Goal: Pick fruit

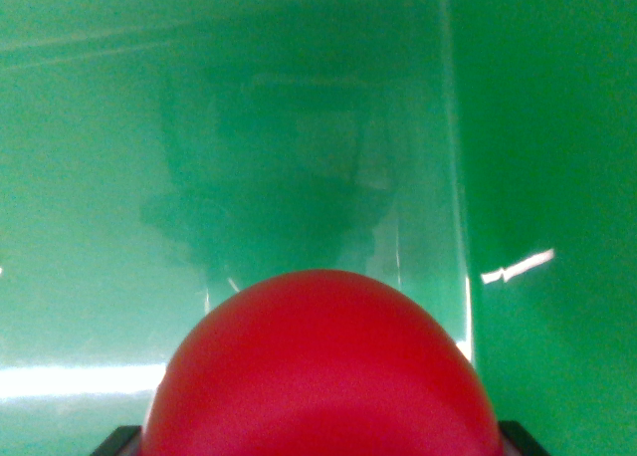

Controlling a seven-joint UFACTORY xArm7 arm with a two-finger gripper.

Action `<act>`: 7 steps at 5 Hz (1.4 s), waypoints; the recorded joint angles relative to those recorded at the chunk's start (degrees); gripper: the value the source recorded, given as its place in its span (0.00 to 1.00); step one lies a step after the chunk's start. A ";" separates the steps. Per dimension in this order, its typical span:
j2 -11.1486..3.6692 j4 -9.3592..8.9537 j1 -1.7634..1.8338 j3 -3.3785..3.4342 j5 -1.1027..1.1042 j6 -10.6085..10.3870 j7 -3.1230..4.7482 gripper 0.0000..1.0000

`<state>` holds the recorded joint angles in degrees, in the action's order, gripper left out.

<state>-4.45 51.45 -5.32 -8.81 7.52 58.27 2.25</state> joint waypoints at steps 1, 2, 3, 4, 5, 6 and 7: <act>0.00 0.00 0.00 0.00 0.00 0.00 0.00 1.00; 0.90 1.50 0.03 0.07 0.01 2.39 0.16 1.00; 0.90 1.50 0.03 0.07 0.01 2.39 0.16 1.00; 1.87 3.12 0.06 0.14 0.01 4.97 0.34 1.00; 1.87 3.12 0.06 0.14 0.01 4.97 0.34 1.00; 2.87 4.80 0.10 0.22 0.02 7.63 0.52 1.00; 2.87 4.80 0.10 0.22 0.02 7.63 0.52 1.00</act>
<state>-1.58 56.24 -5.22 -8.59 7.54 65.90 2.77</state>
